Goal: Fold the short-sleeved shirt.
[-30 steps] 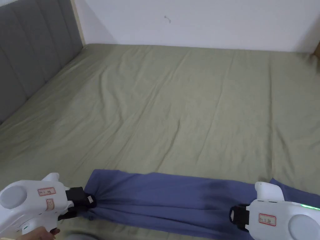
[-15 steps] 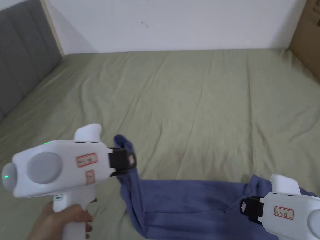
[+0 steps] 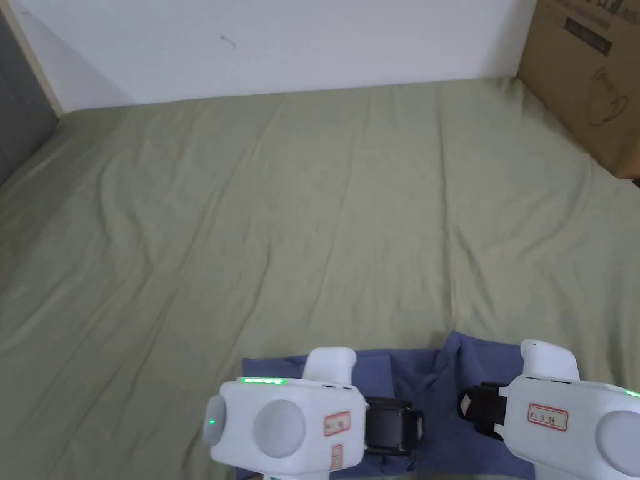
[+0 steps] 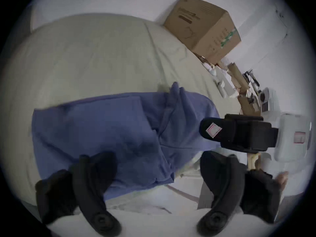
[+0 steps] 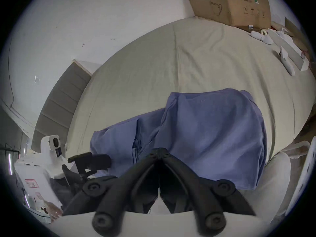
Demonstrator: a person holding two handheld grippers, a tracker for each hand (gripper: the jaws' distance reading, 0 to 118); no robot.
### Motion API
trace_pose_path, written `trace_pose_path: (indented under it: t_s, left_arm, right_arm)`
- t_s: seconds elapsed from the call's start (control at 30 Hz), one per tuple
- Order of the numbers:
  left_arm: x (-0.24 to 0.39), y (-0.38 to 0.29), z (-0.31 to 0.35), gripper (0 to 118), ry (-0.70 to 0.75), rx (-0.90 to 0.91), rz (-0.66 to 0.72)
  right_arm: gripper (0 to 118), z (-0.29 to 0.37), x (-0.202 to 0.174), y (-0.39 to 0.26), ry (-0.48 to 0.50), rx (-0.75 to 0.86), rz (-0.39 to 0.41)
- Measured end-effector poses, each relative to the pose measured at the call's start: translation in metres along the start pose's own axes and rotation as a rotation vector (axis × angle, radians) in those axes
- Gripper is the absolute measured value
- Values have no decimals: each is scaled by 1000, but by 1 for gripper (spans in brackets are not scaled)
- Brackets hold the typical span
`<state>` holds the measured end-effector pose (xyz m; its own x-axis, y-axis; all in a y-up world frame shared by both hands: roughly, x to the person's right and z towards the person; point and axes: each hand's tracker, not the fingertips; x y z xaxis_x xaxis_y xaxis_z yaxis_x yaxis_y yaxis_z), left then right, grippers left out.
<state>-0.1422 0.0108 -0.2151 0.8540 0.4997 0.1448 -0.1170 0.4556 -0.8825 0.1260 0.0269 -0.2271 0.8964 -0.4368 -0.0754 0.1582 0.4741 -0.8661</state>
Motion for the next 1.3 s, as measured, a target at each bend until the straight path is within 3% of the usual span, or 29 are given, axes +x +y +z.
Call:
trace_pose_path:
  t_s: [0.07, 0.1, 0.13, 0.17, 0.2, 0.3, 0.47, 0.77, 1.1, 1.3]
  left_arm:
    - [-12, 5, 24, 83, -36, 52, 81]
    - [-19, 9, 35, 66, -52, 82, 116]
    - [-25, 12, 46, 34, -46, 118, 144]
    - [-31, 14, 54, 10, -26, 148, 162]
    - [-38, 16, 59, 2, 9, 167, 168]
    - [-56, 15, 55, 2, 127, 146, 175]
    - [-67, -1, 20, 2, 54, 71, 257]
    - [-11, -12, -29, 2, 7, -76, 105]
    - [5, -15, -37, 2, -45, -100, 76]
    - [-14, -5, 4, 2, -121, -39, 94]
  right_arm:
    - [0, 0, 0, 1, -3, 3, 0]
    - [0, -1, 1, 2, -4, 4, 2]
    - [0, -1, 0, 3, -5, 6, 6]
    - [0, -1, 0, 3, -7, 8, 11]
    - [0, -2, -1, 2, -7, 9, 15]
    - [0, -4, -2, 1, -1, 6, 16]
    - [0, -8, 0, -2, 5, -4, 9]
    - [0, -7, 6, -2, -3, -10, -10]
    - [0, -7, 5, -3, -17, -20, -11]
    - [0, -5, -6, -3, -26, -25, 7]
